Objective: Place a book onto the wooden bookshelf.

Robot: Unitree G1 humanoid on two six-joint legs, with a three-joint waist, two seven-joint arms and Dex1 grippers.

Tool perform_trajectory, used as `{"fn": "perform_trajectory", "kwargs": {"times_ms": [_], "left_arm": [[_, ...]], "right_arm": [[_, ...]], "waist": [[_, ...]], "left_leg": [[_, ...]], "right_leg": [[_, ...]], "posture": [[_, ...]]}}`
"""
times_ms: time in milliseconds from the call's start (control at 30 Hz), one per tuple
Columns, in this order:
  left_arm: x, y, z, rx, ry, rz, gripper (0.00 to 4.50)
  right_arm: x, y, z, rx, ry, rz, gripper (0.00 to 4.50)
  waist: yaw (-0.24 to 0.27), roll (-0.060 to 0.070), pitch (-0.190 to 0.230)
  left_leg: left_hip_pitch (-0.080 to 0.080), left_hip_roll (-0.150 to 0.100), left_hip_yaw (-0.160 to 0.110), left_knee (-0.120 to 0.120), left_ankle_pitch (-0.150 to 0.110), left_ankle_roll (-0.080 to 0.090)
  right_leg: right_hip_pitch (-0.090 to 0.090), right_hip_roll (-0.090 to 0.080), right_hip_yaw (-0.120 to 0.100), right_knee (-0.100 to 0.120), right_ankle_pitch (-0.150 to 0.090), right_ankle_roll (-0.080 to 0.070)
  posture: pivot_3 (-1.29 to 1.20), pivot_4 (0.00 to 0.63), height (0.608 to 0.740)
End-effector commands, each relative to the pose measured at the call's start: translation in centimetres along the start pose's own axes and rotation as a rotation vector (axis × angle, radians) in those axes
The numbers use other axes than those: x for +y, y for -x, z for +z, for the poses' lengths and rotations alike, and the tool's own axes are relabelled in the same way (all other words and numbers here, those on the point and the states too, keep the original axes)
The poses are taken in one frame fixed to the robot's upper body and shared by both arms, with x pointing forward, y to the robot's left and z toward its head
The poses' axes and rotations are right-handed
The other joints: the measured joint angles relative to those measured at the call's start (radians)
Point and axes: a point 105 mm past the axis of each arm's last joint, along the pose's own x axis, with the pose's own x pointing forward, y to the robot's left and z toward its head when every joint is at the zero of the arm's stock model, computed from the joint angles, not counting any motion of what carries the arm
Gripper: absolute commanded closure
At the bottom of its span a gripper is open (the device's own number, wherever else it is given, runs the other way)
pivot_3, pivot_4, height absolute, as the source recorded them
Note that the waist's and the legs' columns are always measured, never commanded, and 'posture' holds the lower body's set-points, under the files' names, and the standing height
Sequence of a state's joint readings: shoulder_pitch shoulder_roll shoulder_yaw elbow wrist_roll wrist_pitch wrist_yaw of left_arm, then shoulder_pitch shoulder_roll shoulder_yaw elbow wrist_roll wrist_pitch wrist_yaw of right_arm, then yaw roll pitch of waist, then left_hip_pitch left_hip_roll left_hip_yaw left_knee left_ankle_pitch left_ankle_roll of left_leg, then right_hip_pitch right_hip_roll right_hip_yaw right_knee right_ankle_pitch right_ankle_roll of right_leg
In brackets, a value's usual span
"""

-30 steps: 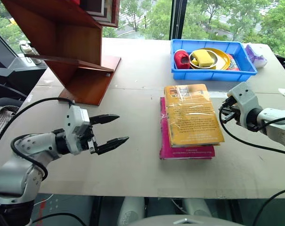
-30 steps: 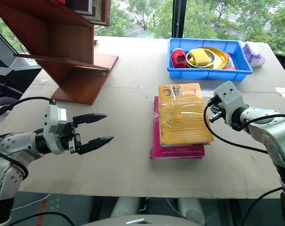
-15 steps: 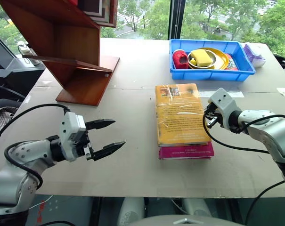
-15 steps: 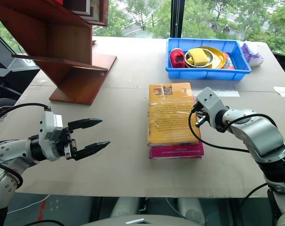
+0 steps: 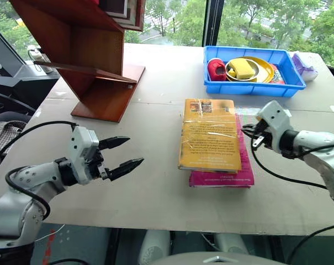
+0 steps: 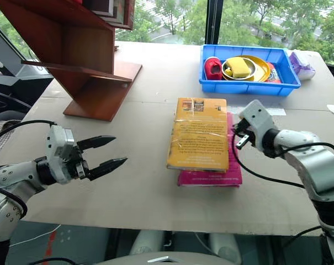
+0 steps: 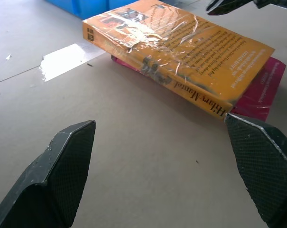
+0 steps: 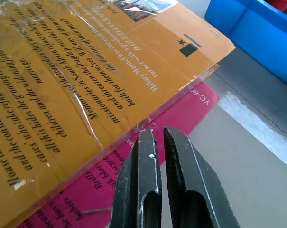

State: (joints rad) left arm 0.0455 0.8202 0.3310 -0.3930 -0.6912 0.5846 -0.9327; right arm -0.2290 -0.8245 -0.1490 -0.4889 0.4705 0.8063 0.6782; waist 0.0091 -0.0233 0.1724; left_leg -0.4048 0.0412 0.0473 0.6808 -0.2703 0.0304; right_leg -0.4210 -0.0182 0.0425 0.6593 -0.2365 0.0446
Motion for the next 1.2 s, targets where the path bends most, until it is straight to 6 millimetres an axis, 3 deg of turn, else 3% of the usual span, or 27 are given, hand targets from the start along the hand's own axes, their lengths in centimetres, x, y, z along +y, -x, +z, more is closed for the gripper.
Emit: {"fn": "perform_trajectory", "kwargs": {"times_ms": [33,100,200,233,333,467,600,933,1033,1200], "left_arm": [[0.7,-1.0,-0.2,0.052,0.131,-0.008,0.00],[1.3,-1.9,-0.3,0.078,0.258,-0.036,0.00],[2.6,-3.9,0.3,0.060,0.591,-0.112,0.00],[2.7,-4.5,0.5,0.077,0.676,-0.149,0.00],[2.8,-6.2,1.1,0.120,0.843,-0.235,0.00],[3.0,-9.2,2.2,0.125,1.006,-0.325,0.00],[2.9,-11.4,1.7,0.157,1.077,-0.346,0.00],[0.7,-16.2,0.1,0.217,1.044,-0.466,0.00],[0.6,-16.8,0.4,0.194,1.026,-0.496,0.63],[0.9,-16.5,0.5,0.185,1.025,-0.514,3.15]], "right_arm": [[0.3,4.2,2.4,-0.205,0.054,0.051,3.18],[0.7,6.2,1.2,-0.216,0.028,0.086,2.58],[1.9,8.3,0.7,-0.238,0.004,0.153,1.73],[2.4,8.7,0.8,-0.243,0.002,0.176,1.13],[3.3,9.6,0.9,-0.252,-0.007,0.200,0.04],[4.2,10.5,1.5,-0.274,-0.006,0.185,0.04],[5.1,11.1,1.9,-0.280,-0.004,0.170,0.04],[6.6,11.9,2.0,-0.250,0.001,0.099,0.04],[7.0,12.3,2.1,-0.243,0.003,0.073,0.00],[7.1,12.3,2.0,-0.240,0.001,0.061,0.00]], "waist": [[0.000,0.000,0.000],[-0.007,0.000,0.000],[-0.005,0.000,0.000],[-0.001,0.000,0.000],[-0.016,-0.001,0.000],[-0.019,-0.002,0.000],[-0.026,-0.002,0.000],[-0.007,-0.003,0.000],[-0.005,-0.003,0.000],[-0.010,-0.003,0.000]], "left_leg": [[0.001,0.000,0.000,0.000,0.000,0.000],[0.002,0.001,0.001,0.000,0.000,0.000],[0.005,0.000,0.000,0.000,0.000,0.000],[0.006,0.000,0.000,0.000,0.000,0.000],[0.007,-0.002,-0.002,0.003,0.000,0.000],[0.006,-0.003,-0.003,0.003,0.000,0.000],[0.006,-0.003,-0.002,0.002,0.000,0.000],[0.005,-0.005,-0.002,0.003,0.000,0.000],[0.004,-0.005,-0.003,0.003,0.000,0.000],[0.004,-0.004,-0.003,0.003,0.000,0.000]], "right_leg": [[0.000,0.000,0.000,0.000,0.000,0.000],[0.001,0.001,0.000,0.000,0.000,0.000],[0.004,0.002,0.000,0.001,-0.001,0.002],[0.005,0.002,0.000,0.002,-0.001,0.002],[0.007,0.003,-0.001,0.003,-0.002,0.004],[0.008,0.002,-0.001,0.003,-0.001,0.002],[0.007,0.002,0.000,0.002,0.000,0.000],[0.007,0.001,-0.001,0.002,0.000,0.000],[0.007,0.001,-0.001,0.001,0.000,0.000],[0.007,0.001,-0.001,0.001,0.000,0.000]], "posture": [[0.00,0.150,0.740],[0.00,0.150,0.740],[0.00,0.150,0.740],[0.00,0.150,0.740],[0.00,0.150,0.740],[0.00,0.150,0.740],[0.00,0.150,0.740],[0.00,0.150,0.740],[0.00,0.150,0.740],[0.00,0.150,0.740]]}}
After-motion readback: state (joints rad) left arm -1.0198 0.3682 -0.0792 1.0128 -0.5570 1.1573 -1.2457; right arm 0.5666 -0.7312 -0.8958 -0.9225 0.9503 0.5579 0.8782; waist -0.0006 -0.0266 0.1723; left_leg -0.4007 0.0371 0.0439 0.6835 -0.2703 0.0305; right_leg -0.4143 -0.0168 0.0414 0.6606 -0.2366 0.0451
